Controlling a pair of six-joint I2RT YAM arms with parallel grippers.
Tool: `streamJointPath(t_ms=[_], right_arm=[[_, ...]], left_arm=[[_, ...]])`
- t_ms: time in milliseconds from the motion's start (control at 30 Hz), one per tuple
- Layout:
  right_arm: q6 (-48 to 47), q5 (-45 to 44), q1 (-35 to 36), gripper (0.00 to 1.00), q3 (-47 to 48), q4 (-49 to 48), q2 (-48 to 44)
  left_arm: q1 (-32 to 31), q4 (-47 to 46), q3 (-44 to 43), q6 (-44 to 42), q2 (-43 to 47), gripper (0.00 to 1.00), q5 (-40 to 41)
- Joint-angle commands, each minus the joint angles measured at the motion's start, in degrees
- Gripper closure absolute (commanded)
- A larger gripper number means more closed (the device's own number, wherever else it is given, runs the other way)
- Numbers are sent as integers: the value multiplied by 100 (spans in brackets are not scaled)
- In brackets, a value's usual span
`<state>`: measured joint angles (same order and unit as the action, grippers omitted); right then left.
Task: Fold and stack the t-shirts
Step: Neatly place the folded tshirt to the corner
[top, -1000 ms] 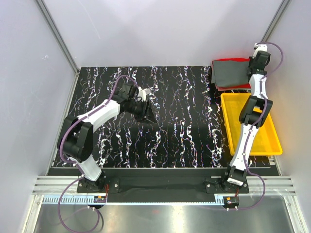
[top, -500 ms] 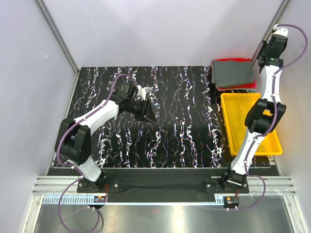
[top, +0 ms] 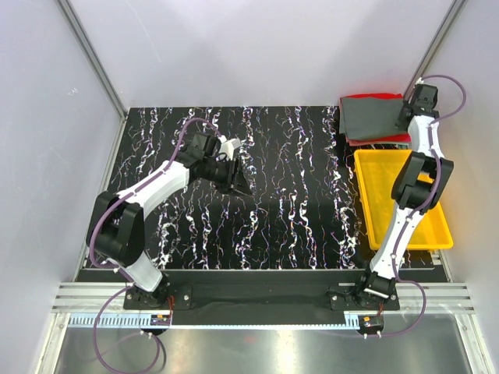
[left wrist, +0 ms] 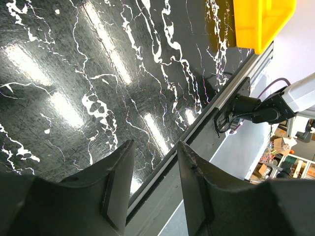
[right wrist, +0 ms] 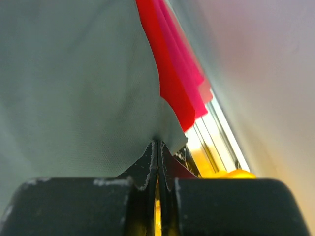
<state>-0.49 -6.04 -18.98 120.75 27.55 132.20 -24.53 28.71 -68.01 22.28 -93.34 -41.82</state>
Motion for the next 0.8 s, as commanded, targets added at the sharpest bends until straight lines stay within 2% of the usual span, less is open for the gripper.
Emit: streamJointPath(t_ms=[0, 767], right_arm=[[207, 24, -114, 98, -121, -4, -54], [76, 112, -229, 97, -157, 101, 297]], left_arm=[[-25, -120, -72, -66, 132, 55, -54], [-87, -208, 42, -40, 272, 55, 157]])
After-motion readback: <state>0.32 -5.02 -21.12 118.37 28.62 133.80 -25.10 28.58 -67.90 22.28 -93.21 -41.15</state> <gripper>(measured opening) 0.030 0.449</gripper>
